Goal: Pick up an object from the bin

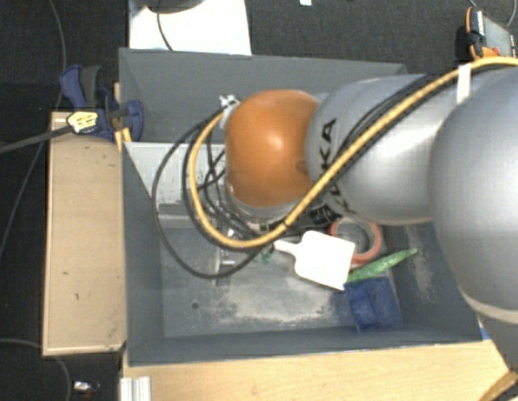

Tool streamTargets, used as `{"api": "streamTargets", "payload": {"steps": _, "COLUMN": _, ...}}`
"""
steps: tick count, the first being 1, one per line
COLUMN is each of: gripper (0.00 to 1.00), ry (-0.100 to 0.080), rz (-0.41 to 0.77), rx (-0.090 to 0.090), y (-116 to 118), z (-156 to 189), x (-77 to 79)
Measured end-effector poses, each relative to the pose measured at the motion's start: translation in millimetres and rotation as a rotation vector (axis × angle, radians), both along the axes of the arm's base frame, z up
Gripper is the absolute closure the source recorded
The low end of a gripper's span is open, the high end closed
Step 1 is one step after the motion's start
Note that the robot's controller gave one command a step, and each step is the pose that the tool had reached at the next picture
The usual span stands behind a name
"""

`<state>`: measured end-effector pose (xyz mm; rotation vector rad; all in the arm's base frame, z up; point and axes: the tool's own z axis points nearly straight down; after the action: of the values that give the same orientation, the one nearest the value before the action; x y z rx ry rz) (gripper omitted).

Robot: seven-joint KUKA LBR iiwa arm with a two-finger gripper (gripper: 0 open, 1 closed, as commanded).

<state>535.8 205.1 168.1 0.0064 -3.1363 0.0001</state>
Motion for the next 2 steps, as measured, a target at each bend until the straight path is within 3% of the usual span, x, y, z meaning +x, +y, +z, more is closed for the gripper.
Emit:
{"api": "streamTargets", "payload": {"steps": 1, "gripper": 0.00, "ry": -0.007, "rz": -0.007, "rx": 0.001, "y": -1.1, "z": 4.3, "x": 2.2}}
{"api": "streamTargets", "payload": {"steps": 2, "gripper": 0.00, "ry": -0.008, "rz": 0.139, "rx": 0.003, "y": -109.6, "z": -98.1, "x": 28.4}}
